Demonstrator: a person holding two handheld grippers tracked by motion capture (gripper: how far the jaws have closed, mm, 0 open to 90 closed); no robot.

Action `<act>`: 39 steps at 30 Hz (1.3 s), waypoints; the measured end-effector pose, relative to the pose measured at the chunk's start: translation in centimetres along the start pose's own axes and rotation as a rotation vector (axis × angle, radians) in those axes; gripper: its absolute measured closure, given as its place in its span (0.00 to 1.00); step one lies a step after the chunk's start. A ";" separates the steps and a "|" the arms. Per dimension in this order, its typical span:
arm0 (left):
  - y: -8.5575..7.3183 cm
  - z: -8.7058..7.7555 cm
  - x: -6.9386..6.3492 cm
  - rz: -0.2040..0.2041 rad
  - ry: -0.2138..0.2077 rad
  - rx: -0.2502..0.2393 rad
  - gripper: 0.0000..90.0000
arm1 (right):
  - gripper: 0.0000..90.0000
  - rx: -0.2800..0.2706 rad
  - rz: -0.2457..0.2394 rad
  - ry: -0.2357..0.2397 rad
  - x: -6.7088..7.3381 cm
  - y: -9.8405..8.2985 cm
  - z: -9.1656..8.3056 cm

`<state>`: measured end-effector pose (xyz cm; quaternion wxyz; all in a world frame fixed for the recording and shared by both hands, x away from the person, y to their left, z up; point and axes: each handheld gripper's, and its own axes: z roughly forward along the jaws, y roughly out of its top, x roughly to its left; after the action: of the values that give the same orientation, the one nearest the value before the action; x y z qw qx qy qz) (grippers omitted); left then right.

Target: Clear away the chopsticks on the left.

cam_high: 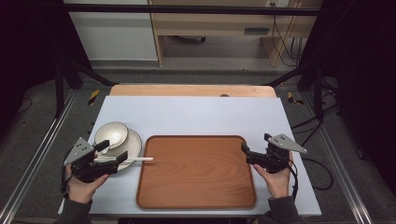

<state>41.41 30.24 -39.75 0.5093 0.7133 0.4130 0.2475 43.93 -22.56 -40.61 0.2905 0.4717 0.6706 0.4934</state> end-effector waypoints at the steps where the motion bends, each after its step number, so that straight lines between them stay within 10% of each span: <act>1: -0.1 -0.1 0.0 0.004 0.002 0.004 0.17 | 0.07 0.003 0.006 0.000 0.0 0.0 -0.1; 26: -3.7 -3.3 2.0 0.068 -0.046 0.148 0.15 | 0.06 0.040 -0.003 0.019 0.5 -0.4 0.1; 39: -5.1 -0.6 3.3 0.117 0.005 0.263 0.31 | 0.07 0.055 -0.012 0.028 0.6 -0.6 0.6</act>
<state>40.95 34.06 -44.52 0.3950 0.7962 0.4009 0.2221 43.99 -21.78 -41.29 0.2708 0.4686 0.6908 0.4794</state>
